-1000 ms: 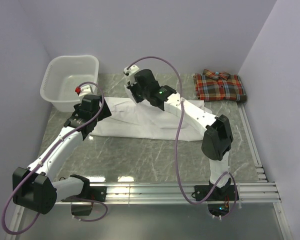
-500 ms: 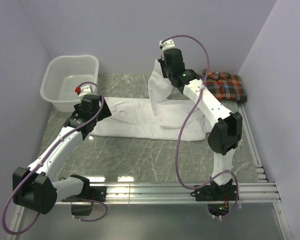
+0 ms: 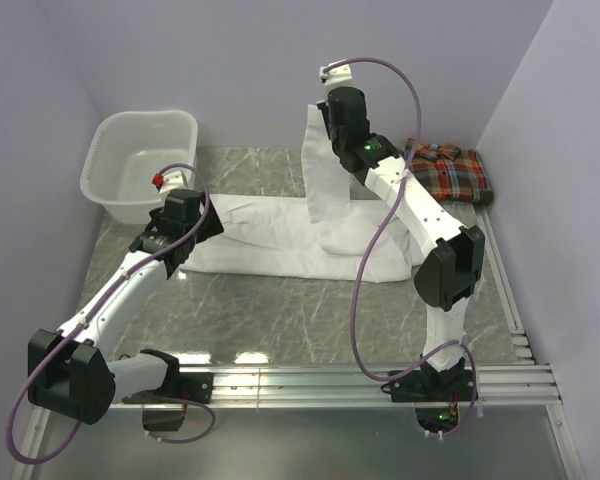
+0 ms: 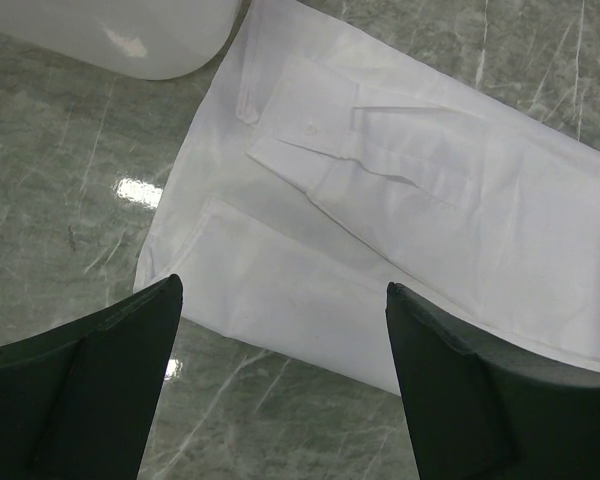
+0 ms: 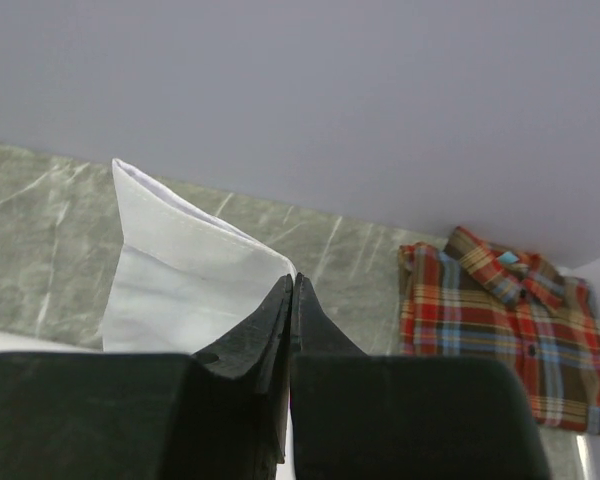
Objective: Fold and stack the long sleeve shirts
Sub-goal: Fold the shirt
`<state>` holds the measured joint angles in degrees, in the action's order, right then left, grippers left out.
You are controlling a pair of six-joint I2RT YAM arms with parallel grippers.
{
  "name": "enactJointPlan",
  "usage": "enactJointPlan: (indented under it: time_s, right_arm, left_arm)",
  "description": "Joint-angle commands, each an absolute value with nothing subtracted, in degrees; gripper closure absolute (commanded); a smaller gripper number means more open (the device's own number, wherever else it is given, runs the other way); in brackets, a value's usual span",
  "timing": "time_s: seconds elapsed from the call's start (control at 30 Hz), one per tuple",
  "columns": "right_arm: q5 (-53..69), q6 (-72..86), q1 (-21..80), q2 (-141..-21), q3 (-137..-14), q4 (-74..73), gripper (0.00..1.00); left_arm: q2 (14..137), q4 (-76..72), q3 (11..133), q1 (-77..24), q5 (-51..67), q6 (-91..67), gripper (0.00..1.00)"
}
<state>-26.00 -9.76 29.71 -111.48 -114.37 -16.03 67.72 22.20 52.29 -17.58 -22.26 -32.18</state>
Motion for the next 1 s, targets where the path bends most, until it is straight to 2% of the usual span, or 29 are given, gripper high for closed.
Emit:
enactJointPlan:
  time_s: [0.0,0.57,0.83,0.97]
  right_arm:
    - [-32.0,-12.7,28.9,-111.4,-118.7,-11.6,1.0]
    - [-39.2,-18.5,23.7,-112.6,-121.0,-12.5,1.0]
    - [-41.0,-18.3,21.6,-108.2,-115.3,-15.1,1.0]
    - [-39.3,-14.7,21.7,-106.2,-114.2,-21.8,1.0]
  left_arm:
    - [67.8,22.3,53.1,-17.3,-21.4,-32.2,0.11]
    - [68.6,22.7,53.3,-17.2,-20.9,-32.0,0.11]
    - [69.3,23.0,53.5,-17.1,-20.7,-32.1,0.12]
    - [69.3,23.0,53.7,-17.0,-20.7,-32.1,0.12]
